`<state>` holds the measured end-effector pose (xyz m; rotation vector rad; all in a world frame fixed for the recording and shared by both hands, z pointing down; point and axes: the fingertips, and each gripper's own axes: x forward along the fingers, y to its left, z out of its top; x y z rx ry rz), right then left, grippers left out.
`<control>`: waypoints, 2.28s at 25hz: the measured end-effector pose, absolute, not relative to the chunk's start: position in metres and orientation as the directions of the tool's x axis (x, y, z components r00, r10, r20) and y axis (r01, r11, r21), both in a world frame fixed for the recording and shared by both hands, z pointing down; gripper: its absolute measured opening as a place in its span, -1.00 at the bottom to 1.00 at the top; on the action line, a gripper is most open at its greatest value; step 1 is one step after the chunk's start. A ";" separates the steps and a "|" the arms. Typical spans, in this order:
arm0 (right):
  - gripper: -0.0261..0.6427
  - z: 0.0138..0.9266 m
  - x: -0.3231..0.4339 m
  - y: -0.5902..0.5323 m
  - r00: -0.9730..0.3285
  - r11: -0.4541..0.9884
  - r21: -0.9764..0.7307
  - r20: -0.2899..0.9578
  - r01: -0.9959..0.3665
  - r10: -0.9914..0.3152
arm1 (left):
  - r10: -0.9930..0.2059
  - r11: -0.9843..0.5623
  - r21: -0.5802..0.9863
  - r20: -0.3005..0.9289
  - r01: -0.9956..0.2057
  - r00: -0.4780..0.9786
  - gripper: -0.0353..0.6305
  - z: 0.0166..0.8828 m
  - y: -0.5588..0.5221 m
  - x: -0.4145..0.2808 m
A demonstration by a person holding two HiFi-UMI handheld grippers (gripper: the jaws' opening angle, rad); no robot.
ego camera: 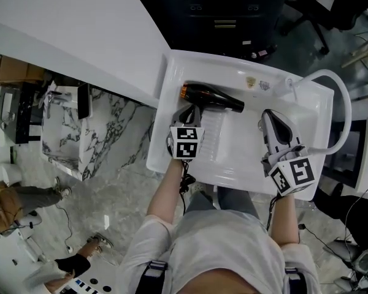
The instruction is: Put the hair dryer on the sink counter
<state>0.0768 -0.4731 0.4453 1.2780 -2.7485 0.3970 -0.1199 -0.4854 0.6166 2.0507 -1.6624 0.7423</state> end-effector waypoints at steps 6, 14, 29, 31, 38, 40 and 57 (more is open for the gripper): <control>-0.89 0.435 0.068 -0.457 -0.633 0.605 -0.187 0.170 -0.774 -0.756 | -0.816 -0.271 -0.047 0.541 -0.961 0.204 -0.86 0.579 -0.474 -0.112; -0.89 0.419 0.066 -0.414 -0.592 0.575 -0.145 0.146 -0.805 -0.793 | -0.847 -0.388 -0.038 0.410 -0.921 0.340 -0.86 0.518 -0.445 -0.085; -0.89 0.375 0.063 -0.315 -0.497 0.492 -0.074 0.082 -0.867 -0.864 | -0.808 -0.557 0.009 0.223 -0.830 0.545 -0.86 0.421 -0.360 -0.054; -0.89 0.369 0.061 -0.303 -0.492 0.488 -0.065 0.072 -0.871 -0.868 | -0.804 -0.570 0.012 0.197 -0.821 0.561 -0.86 0.409 -0.347 -0.054; -0.89 0.357 0.054 -0.262 -0.475 0.474 -0.038 0.035 -0.880 -0.879 | -0.796 -0.598 -0.017 0.133 -0.801 0.591 -0.86 0.381 -0.302 -0.054; -0.89 0.354 0.053 -0.253 -0.471 0.470 -0.036 0.025 -0.882 -0.882 | -0.793 -0.602 -0.012 0.124 -0.798 0.597 -0.86 0.377 -0.292 -0.054; -0.89 0.346 0.042 -0.208 -0.473 0.473 -0.005 -0.008 -0.881 -0.881 | -0.792 -0.608 -0.018 0.078 -0.793 0.605 -0.86 0.361 -0.243 -0.062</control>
